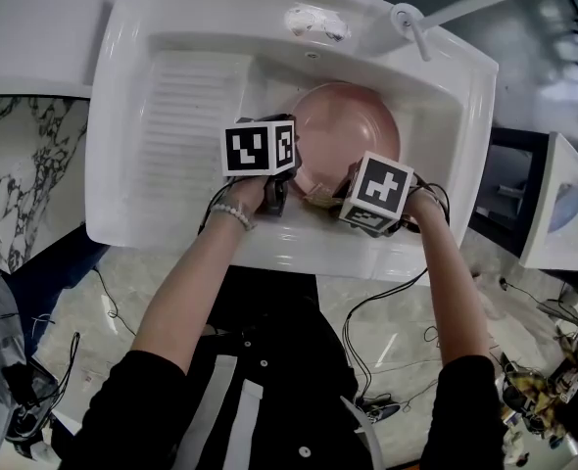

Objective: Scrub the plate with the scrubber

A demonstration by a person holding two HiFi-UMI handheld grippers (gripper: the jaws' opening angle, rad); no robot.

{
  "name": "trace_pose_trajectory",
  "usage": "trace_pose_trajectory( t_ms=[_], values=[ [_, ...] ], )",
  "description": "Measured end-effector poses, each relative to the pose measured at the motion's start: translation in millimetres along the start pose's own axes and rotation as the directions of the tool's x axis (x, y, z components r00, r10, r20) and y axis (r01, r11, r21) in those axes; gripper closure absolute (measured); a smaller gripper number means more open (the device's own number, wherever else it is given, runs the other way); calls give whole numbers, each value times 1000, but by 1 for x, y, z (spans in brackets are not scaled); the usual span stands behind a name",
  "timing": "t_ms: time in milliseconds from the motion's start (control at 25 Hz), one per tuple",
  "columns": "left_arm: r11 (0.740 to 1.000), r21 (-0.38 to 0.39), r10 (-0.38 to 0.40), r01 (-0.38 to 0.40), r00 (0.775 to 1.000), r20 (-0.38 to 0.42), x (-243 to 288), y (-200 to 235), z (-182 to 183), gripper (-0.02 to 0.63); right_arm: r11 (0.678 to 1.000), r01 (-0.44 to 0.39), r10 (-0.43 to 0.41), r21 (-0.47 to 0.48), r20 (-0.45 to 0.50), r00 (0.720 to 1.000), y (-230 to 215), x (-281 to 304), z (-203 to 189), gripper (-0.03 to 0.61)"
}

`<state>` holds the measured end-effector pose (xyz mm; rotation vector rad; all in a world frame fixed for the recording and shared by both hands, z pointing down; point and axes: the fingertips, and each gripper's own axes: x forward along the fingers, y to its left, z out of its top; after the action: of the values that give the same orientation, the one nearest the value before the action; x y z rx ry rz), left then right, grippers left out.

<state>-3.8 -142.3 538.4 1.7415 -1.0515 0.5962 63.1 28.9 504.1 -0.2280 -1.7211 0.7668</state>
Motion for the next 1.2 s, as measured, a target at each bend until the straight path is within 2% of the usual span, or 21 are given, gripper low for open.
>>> trace_pose_trajectory(
  t_ms=[120,320,400,480,560,680,800,960,1080,1200],
  values=[
    [1000,-3,-3,3,1000,0,1,0,0,589,999,-7,2,40,113,994,-2,-1,15,508],
    [1000,1,19,-19,1000,-1,4,2,0,589,995,100,-100,12,189,977,-4,2,33,508],
    [1000,1,20,-20,1000,-4,4,2,0,589,991,136,-134,9,249,959,-9,0,38,508],
    [1000,-5,13,-13,1000,-8,4,2,1,589,983,182,-172,3,328,929,-12,-6,42,508],
    [1000,-16,3,-3,1000,-16,4,1,-1,589,970,241,-226,16,403,887,-15,-16,42,508],
    [1000,-24,-10,9,999,-31,6,0,-2,589,940,319,-336,121,493,803,-20,-36,37,508],
    [998,-37,-45,43,998,-48,8,-5,-2,529,893,407,-443,194,546,711,-26,-60,31,508],
    [995,-57,-84,81,995,-47,8,-12,0,435,842,446,-533,304,595,601,-34,-88,24,508],
    [993,-46,-108,107,994,-27,0,-16,7,417,806,470,-582,359,623,523,-34,-105,20,508],
    [991,-29,-131,131,991,-4,-11,-21,14,411,770,495,-626,403,628,463,-30,-119,13,508]
  ],
)
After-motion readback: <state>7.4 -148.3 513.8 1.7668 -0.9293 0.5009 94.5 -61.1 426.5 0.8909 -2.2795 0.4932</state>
